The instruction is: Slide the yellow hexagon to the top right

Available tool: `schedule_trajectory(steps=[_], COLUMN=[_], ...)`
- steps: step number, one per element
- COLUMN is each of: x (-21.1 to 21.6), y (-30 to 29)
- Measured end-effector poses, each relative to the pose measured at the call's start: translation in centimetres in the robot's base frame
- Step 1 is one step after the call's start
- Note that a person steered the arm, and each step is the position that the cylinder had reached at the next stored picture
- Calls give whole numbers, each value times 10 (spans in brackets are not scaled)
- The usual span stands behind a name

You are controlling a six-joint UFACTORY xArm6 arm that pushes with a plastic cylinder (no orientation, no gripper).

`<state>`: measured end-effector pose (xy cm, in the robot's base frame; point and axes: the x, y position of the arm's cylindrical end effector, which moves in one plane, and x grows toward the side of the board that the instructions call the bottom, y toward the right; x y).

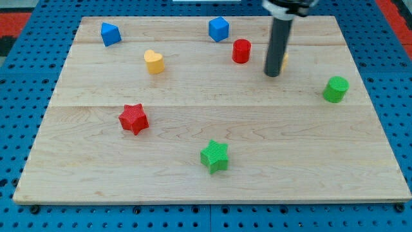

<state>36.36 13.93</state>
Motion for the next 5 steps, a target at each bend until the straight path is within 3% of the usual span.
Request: schedule_trajectory(steps=[2,4,5], x=[-21,-77,-57], y=[27,41,-4])
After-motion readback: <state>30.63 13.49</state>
